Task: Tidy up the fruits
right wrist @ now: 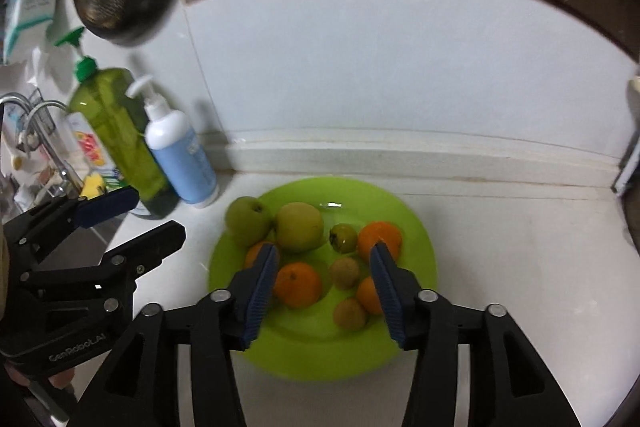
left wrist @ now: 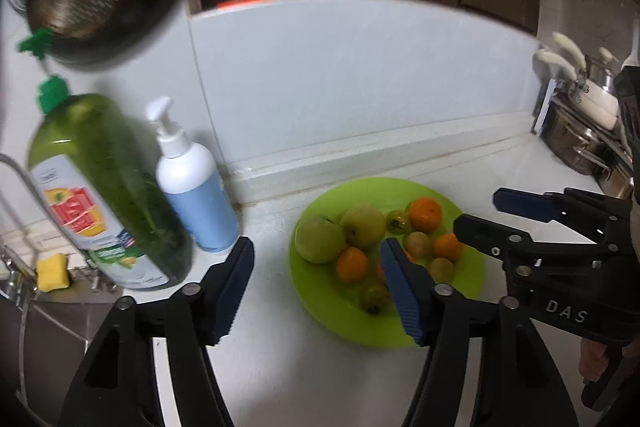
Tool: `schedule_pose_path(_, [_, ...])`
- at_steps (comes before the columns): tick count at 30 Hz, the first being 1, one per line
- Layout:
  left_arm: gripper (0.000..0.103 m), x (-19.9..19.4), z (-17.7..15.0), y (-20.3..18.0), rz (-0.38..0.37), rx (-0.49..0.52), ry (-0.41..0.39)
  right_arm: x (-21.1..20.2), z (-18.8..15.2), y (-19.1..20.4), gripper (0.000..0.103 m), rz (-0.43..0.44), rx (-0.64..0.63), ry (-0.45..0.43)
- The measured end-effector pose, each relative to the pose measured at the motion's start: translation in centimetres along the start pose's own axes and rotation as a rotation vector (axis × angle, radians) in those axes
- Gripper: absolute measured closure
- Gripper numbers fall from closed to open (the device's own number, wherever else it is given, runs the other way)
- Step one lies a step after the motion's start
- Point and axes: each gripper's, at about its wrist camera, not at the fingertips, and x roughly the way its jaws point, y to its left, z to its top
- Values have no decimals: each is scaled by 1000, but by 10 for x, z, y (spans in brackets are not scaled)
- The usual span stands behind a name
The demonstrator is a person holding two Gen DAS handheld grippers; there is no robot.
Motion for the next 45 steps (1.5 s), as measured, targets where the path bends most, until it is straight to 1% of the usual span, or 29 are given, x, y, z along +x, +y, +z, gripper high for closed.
schedule_pose_path(5, [27,-42,-19,-1,33,-20,-49,-39,-16,9,40,-44,2,-66])
schedule_pose_path(8, [26,-59,-28,-3,20,-19,-48,-64,-33,15,35,-77,19,-106])
schedule_pose_path(13, [20,-92,-51,-6,29,-2,-88,-103,-61,26,27,-130,31,-145])
schedule_pose_path(15, [20,-106,-62,-8,23,12,-97,-118,-73,31,24,-147,36,-157])
schedule_pose_path(18, [19,-122,-75,-13,29,19,-110,-134,-89,37,23,-161,42,-168])
schedule_pose_path(20, [16,-135,-82,-16,35,15,-124,-144,-99,39,23,-163,47,-169])
schedule_pose_path(26, [13,-178,-102,-31,66,-2,-180,-177,-125,41,23,-155,45,-182])
schedule_pose_path(31, [10,-209,-118,-46,71,-19,-198,-204,-140,40,23,-138,18,-197])
schedule_pose_path(33, [9,-222,-124,-53,84,-30,-208,-216,-146,40,23,-131,13,-209])
schedule_pose_path(38, [2,-247,-138,-67,92,-53,-220,-246,-163,40,19,-132,1,-237])
schedule_pose_path(41, [0,-261,-147,-73,100,-64,-226,-261,-174,42,17,-129,-1,-252])
schedule_pose_path(45, [0,-277,-161,-82,114,-59,-227,-279,-189,42,15,-126,3,-254])
